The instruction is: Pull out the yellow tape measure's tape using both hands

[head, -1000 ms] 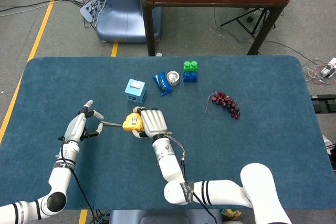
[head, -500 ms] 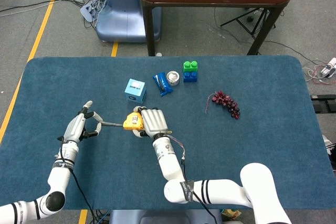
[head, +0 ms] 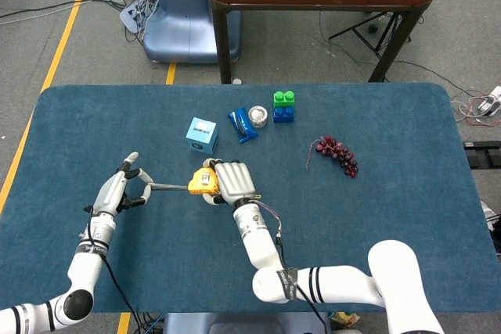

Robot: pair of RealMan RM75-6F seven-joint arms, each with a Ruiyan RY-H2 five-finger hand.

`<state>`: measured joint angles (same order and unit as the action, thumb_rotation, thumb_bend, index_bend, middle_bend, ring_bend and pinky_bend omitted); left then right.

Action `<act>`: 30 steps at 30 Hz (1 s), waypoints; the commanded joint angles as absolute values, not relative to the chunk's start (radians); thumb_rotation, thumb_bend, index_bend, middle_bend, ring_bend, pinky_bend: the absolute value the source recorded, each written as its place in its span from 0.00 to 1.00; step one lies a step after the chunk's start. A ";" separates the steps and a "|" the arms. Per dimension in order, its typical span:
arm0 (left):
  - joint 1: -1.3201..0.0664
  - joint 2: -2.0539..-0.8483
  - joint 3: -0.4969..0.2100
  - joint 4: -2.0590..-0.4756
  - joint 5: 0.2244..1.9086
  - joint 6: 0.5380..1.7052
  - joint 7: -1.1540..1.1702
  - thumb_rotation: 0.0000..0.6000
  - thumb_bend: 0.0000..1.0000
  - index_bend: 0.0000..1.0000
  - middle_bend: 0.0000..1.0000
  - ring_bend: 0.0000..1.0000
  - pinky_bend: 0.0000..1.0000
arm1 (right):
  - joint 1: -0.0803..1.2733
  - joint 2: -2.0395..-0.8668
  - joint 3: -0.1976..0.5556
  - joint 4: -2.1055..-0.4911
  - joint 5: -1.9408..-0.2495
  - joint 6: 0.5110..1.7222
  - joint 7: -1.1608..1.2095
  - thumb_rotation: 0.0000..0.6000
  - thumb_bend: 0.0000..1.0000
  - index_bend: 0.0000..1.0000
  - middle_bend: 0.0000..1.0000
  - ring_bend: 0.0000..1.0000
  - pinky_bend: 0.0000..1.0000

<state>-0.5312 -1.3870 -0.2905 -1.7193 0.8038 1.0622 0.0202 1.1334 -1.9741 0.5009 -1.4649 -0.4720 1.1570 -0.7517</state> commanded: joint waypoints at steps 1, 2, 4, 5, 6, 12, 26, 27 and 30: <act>-0.527 -1.383 -0.286 -1.723 0.813 1.067 0.018 1.00 0.50 0.56 0.02 0.00 0.00 | 1.120 -1.952 0.490 -1.490 -0.466 1.156 -0.754 1.00 0.54 0.58 0.55 0.42 0.25; -0.525 -1.382 -0.286 -1.724 0.816 1.069 0.016 1.00 0.50 0.56 0.02 0.00 0.00 | 1.116 -1.946 0.486 -1.497 -0.466 1.155 -0.754 1.00 0.54 0.58 0.55 0.42 0.25; -0.519 -1.383 -0.285 -1.724 0.827 1.077 0.008 1.00 0.50 0.57 0.02 0.00 0.00 | 1.105 -1.933 0.480 -1.511 -0.466 1.153 -0.744 1.00 0.54 0.58 0.55 0.42 0.25; -0.516 -1.383 -0.284 -1.723 0.833 1.079 0.003 1.00 0.51 0.57 0.03 0.00 0.00 | 1.099 -1.926 0.475 -1.516 -0.468 1.152 -0.738 1.00 0.54 0.58 0.55 0.42 0.25; -0.514 -1.382 -0.282 -1.723 0.838 1.081 0.000 1.00 0.51 0.57 0.03 0.00 0.00 | 1.095 -1.921 0.472 -1.520 -0.468 1.152 -0.735 1.00 0.54 0.58 0.55 0.42 0.25; -0.502 -1.374 -0.276 -1.717 0.866 1.081 -0.018 1.00 0.51 0.57 0.03 0.00 0.00 | 1.069 -1.889 0.452 -1.544 -0.481 1.147 -0.708 1.00 0.54 0.58 0.56 0.43 0.25; -0.462 -1.376 -0.245 -1.664 1.019 1.111 -0.109 1.00 0.51 0.58 0.03 0.00 0.00 | 0.971 -1.778 0.351 -1.648 -0.568 1.167 -0.650 1.00 0.54 0.59 0.56 0.43 0.25; -0.459 -1.376 -0.243 -1.659 1.028 1.112 -0.118 1.00 0.51 0.58 0.03 0.00 0.00 | 0.961 -1.767 0.344 -1.657 -0.572 1.167 -0.643 1.00 0.54 0.59 0.56 0.43 0.25; -0.449 -1.373 -0.239 -1.645 1.056 1.112 -0.152 1.00 0.51 0.57 0.03 0.00 0.00 | 0.931 -1.731 0.320 -1.684 -0.590 1.168 -0.623 1.00 0.54 0.59 0.56 0.43 0.25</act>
